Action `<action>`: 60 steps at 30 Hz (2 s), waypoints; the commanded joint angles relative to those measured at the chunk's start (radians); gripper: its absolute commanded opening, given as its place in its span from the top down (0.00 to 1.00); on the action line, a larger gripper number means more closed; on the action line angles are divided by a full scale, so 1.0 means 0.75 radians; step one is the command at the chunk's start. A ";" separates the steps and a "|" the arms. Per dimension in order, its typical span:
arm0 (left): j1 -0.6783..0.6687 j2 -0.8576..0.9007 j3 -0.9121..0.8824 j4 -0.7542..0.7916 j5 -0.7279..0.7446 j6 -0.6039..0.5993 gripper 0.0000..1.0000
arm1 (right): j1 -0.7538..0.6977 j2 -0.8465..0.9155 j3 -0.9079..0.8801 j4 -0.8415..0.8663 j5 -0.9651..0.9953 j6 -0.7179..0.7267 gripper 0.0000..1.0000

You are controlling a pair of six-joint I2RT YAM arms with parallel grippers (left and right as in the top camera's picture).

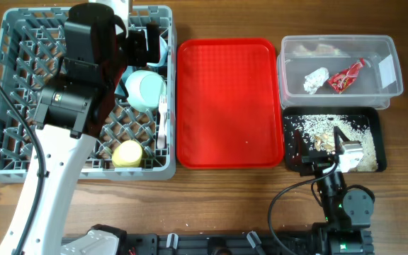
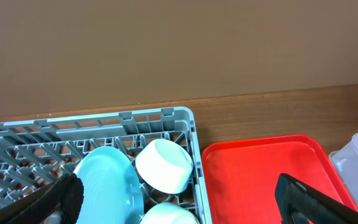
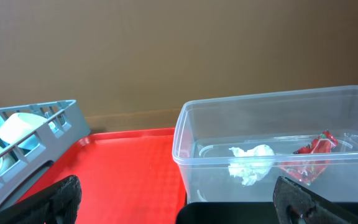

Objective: Sort waste into correct bins and load items into the dishwasher rack

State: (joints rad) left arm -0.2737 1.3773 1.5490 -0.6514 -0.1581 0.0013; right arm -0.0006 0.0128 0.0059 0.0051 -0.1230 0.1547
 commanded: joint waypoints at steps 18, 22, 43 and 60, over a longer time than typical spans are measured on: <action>0.380 -1.834 -1.258 -0.164 0.422 -0.014 0.00 | 0.005 -0.012 -0.001 0.006 -0.010 -0.019 0.00; 0.406 -1.832 -1.642 0.672 0.668 -0.018 0.00 | 0.006 -0.012 -0.001 0.006 -0.010 -0.019 0.00; 0.309 -1.827 -2.057 0.789 0.005 -0.496 0.00 | 0.006 -0.012 -0.001 0.006 -0.010 -0.019 0.00; 0.309 -1.827 -2.057 0.789 0.005 -0.496 0.00 | 0.005 -0.012 -0.001 0.006 -0.010 -0.019 0.00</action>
State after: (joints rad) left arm -0.0376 0.0139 0.0071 -0.0566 -0.1310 -0.3618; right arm -0.0006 0.0090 0.0063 0.0063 -0.1230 0.1547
